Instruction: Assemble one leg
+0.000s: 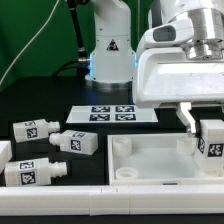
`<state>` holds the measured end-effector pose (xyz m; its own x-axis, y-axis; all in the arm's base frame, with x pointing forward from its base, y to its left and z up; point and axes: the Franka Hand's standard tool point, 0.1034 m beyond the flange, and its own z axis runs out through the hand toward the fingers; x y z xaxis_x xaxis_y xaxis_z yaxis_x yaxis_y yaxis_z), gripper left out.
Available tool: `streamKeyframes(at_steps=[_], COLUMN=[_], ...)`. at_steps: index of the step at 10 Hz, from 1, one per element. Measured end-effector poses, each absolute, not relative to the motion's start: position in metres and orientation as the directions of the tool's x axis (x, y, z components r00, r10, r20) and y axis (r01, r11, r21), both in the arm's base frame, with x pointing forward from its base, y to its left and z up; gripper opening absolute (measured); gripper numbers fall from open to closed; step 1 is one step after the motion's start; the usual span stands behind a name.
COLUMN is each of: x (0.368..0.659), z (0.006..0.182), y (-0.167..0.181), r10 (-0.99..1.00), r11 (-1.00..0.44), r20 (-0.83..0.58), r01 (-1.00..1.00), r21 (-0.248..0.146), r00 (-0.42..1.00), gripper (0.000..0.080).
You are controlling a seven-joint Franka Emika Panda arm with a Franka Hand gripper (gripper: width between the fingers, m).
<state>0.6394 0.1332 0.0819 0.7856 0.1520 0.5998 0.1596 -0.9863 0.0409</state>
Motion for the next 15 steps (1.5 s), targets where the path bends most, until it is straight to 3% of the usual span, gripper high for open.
streamKeyframes(at_steps=[1,2,3,5,7,9,15], x=[0.640,0.641,0.644,0.647,0.643,0.640,0.642], z=[0.082,0.087,0.100,0.116,0.110,0.110,0.101], y=[0.133,0.132,0.132,0.133,0.135,0.142,0.128], r10=[0.152,0.149,0.144,0.141,0.141,0.141,0.126], r11=[-0.986,-0.987,-0.987,-0.987,-0.986,-0.985,-0.989], r20=[0.600,0.585,0.580,0.530,0.489,0.363,0.007], r01=[0.159,0.158,0.157,0.161,0.164,0.167,0.126], r21=[0.041,0.036,0.029,0.007,-0.004,-0.042,-0.079], r00=[0.786,0.797,0.802,0.836,0.861,0.921,0.992], gripper=[0.0530,0.0530,0.0629,0.0646,0.0649,0.0649,0.0649])
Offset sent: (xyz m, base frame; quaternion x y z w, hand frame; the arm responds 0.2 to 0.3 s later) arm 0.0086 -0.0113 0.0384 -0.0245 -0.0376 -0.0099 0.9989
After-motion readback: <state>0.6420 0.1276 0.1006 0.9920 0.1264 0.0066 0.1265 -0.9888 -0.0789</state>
